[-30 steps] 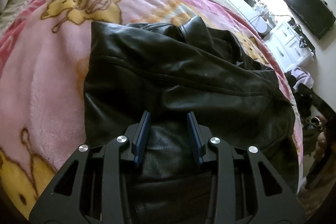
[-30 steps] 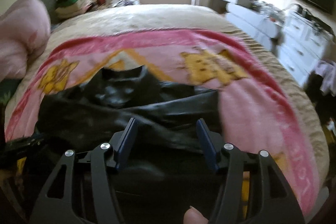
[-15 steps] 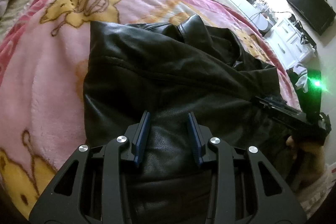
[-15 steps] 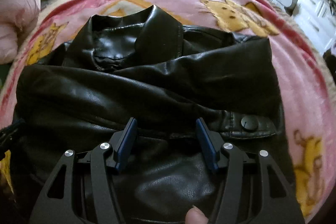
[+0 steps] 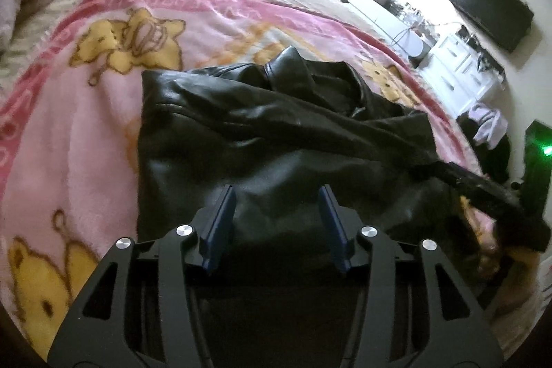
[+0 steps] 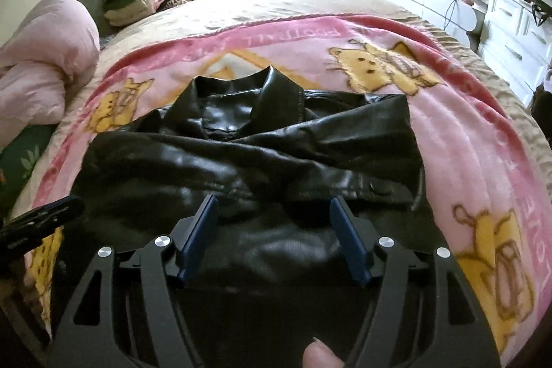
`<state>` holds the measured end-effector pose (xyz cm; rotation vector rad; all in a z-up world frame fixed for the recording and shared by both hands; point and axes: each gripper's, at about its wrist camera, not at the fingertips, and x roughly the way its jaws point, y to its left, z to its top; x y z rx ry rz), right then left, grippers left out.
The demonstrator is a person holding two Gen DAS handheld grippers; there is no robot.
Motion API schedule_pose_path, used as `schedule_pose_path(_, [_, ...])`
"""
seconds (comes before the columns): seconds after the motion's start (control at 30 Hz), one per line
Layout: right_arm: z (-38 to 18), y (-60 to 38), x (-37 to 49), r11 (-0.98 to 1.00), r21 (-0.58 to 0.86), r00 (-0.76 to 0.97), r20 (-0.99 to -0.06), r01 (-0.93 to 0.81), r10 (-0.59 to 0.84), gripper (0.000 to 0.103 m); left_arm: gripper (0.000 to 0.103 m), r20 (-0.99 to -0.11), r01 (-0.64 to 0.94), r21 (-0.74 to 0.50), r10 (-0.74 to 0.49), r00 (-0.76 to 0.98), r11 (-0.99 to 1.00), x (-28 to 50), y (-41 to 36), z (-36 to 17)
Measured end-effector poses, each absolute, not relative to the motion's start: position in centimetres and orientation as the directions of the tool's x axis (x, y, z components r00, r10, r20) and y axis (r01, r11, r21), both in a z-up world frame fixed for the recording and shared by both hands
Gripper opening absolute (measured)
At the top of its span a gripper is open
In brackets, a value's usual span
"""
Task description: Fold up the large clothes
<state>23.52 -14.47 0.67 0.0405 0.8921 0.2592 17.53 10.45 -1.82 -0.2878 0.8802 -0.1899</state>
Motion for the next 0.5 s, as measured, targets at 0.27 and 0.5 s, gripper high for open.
schedule_pose_path(0.27, [1.4,-14.4,20.3,0.956,0.168,0.603,-0.746,-0.241,0.283,0.067,0.02,-0.78,0.093,-0.331,-0.328,0.533,0.939,17.4,8.5,-4.0])
schedule_pose_path(0.5, [0.2,-12.4,20.3,0.954,0.125,0.56,-0.786,-0.272,0.263,0.068,0.02,-0.798,0.092,-0.306,-0.308,0.518,0.948,17.6,8.1,-5.0])
